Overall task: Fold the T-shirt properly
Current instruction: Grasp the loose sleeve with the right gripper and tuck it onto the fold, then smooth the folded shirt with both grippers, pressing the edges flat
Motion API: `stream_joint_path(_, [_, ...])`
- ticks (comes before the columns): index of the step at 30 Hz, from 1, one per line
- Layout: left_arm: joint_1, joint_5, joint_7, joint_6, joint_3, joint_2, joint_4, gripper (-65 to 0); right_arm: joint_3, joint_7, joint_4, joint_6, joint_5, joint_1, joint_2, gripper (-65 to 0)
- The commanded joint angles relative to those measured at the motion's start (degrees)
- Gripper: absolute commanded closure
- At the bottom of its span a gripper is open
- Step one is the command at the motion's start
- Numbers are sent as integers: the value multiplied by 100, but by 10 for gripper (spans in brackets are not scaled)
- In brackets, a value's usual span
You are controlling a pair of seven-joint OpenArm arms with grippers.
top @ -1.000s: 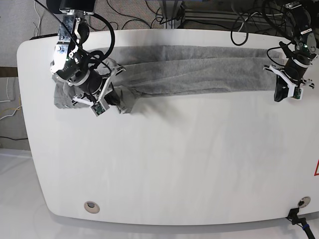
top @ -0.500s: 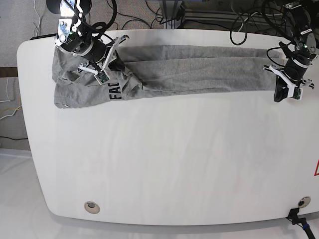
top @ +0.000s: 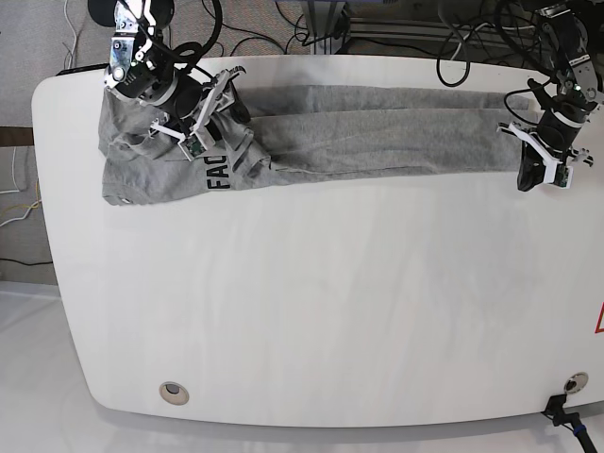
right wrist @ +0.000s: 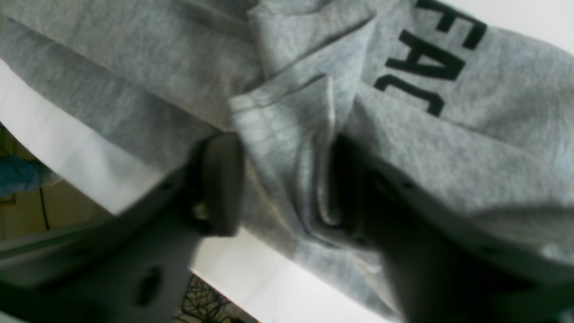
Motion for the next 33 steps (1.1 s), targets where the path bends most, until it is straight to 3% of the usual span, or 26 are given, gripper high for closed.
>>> stream_joint_path(1, [-22, -100, -132, 12, -49, -110, 117, 0, 166, 249, 181, 8, 68, 31, 45, -404])
stream_joint_path(3, [-22, -100, -132, 12, -49, -110, 125, 0, 184, 601, 181, 8, 41, 31, 45, -436])
stream_joint_path(10, [-22, -100, -141, 12, -40, -102, 398, 0, 272, 1375, 295, 8, 6, -13, 54, -436])
stream_joint_path(14, [13, -100, -141, 12, -102, -23, 583, -196, 290, 1805, 304, -542, 6, -101, 54, -436])
stream_joint_path(17, [197, -109, -141, 12, -31, -5, 785, -212, 518, 2289, 295, -964, 6, -259, 54, -436])
stream_joint_path(21, [417, -109, -141, 12, -14, 285, 1022, -212, 694, 2421, 286, -1254, 6, -365, 54, -431])
stream_joint_path(23, [558, -109, -149, 12, -23, 435, 1198, -211, 711, 2421, 286, -1271, 6, -435, 54, -385])
stream_joint_path(28, [760, -100, -141, 12, 13, 804, 1488, -193, 720, 2421, 251, -1271, 6, -488, 54, -185])
stream_joint_path(31, [892, -100, -141, 12, 320, 804, 1488, -4, 720, 2421, -13, -1271, 6, -470, 54, -13])
stream_joint_path(33, [927, -91, -141, 12, 373, 804, 1453, 0, 720, 2421, -268, -1271, 6, -418, 54, 0])
